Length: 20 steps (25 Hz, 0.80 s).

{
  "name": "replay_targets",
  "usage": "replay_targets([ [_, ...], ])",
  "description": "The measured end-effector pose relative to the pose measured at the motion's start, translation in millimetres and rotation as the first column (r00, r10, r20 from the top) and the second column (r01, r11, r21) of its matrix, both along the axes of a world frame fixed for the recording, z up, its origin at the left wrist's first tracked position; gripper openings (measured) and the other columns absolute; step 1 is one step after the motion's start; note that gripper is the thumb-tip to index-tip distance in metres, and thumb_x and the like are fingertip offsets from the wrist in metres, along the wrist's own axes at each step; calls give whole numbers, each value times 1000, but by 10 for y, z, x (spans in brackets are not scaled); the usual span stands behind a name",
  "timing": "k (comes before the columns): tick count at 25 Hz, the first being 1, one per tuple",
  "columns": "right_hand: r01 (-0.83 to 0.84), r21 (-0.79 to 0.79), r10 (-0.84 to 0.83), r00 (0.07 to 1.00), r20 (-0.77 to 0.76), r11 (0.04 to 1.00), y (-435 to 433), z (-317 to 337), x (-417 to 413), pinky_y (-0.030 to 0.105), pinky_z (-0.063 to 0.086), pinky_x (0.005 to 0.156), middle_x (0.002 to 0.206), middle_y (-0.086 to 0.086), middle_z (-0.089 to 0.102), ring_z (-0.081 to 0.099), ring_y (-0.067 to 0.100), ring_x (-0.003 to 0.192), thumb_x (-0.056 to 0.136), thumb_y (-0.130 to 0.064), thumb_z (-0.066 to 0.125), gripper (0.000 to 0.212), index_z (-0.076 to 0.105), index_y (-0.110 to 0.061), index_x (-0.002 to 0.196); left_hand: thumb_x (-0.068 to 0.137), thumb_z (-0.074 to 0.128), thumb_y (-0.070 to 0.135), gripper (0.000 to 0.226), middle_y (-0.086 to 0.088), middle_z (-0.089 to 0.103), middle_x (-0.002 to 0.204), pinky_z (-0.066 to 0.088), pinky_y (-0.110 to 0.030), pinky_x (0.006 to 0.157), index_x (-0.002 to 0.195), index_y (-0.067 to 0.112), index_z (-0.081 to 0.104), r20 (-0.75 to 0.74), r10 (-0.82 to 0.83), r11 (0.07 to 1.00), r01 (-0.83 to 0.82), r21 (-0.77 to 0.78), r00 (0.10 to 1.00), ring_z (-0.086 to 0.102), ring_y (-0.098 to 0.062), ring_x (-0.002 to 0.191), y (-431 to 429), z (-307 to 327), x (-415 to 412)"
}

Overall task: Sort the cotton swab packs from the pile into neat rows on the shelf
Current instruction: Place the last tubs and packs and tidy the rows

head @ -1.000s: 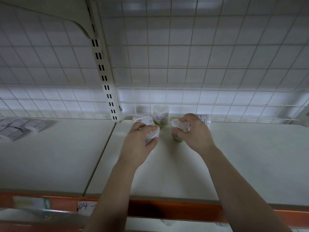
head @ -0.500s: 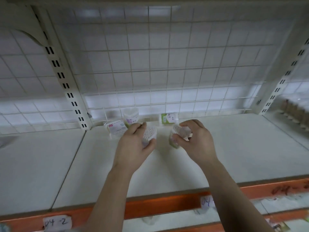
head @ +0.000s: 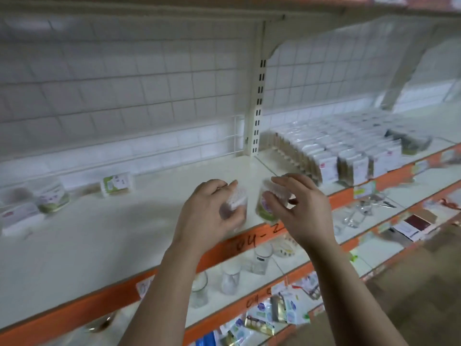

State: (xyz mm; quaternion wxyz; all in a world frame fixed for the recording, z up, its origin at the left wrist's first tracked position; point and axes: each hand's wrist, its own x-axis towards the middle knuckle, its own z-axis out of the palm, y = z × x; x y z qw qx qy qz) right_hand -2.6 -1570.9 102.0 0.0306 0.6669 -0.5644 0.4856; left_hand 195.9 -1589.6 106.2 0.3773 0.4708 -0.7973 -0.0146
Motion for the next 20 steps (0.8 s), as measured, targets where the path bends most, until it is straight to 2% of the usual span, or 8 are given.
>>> replay_targets([
  [6,99,-45,-103,992,-73,994,394,-67,-1351,35,54,70,107,-3,65,64,19,89,82,-46,62,33,71,-23,103,89,46,43,52,-4,62,121,42,-29,93,124,7,61,47,-156,984,159,-81,987,55,-24,105,150,-44,-1477],
  [9,157,-62,-163,980,-112,986,469,-71,-1754,26,49,74,109,-4,66,64,19,93,81,-45,60,34,71,-23,104,89,49,39,48,-5,64,119,42,-27,93,120,6,63,47,-169,978,173,-119,985,56,-23,105,197,-30,-1907],
  [15,181,-93,-193,971,-139,979,381,-112,-2416,38,52,78,111,2,67,64,27,96,85,-37,62,28,70,-19,105,84,51,38,48,-4,68,114,38,-22,93,115,6,67,45,-192,968,196,-158,980,58,-21,102,21,9,-2633],
  [20,236,-163,-266,943,-202,958,192,-59,-3114,36,53,72,104,3,68,64,30,87,83,-27,67,20,70,-17,100,77,55,35,44,-3,70,107,41,-23,89,108,7,71,-43,-241,954,229,-195,970,62,-23,93,-376,103,-3345],
])
